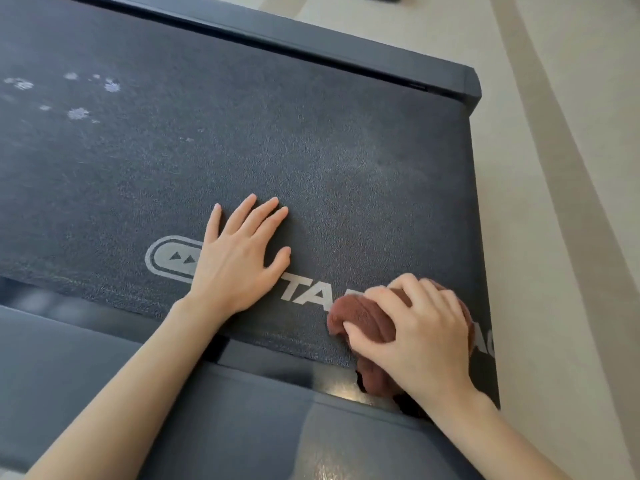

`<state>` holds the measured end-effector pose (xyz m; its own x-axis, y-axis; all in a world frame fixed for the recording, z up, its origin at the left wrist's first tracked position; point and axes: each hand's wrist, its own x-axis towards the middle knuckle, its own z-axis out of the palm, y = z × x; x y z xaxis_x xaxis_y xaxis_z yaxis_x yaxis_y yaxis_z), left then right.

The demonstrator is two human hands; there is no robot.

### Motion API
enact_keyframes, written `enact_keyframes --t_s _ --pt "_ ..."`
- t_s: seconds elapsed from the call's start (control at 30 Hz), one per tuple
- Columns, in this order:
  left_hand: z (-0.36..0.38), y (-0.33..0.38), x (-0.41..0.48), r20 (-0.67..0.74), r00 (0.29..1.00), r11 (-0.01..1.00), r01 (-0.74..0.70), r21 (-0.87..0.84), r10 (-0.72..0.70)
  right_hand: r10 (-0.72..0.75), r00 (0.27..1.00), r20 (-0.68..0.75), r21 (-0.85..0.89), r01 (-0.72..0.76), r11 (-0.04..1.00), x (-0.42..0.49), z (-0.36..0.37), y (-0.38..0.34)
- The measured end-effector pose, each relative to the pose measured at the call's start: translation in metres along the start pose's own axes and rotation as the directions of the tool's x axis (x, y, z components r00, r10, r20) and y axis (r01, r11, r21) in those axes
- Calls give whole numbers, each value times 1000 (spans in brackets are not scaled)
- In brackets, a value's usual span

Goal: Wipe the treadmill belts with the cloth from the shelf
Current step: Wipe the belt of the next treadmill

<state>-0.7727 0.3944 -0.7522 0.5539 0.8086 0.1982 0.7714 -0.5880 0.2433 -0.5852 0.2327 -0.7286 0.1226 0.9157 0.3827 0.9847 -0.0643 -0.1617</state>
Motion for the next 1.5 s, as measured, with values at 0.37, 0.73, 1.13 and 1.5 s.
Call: enact_keyframes --t_s 0.37,0.73,1.13,1.5 --pt "-3 -1 0 2 1000 1000 8 -6 -8 188 982 -5 -108 -188 976 199 77 15" --pt "3 -1 -2 -8 1000 1000 -20 -22 20 129 991 -44 -117 -133 984 79 30 -8" --pt "-4 -12 16 74 994 997 -77 -9 78 183 983 3 -81 -182 980 49 19 -10" --pt "4 -25 43 26 1000 1000 2 -16 -1 98 995 -23 2 -98 995 225 89 54"
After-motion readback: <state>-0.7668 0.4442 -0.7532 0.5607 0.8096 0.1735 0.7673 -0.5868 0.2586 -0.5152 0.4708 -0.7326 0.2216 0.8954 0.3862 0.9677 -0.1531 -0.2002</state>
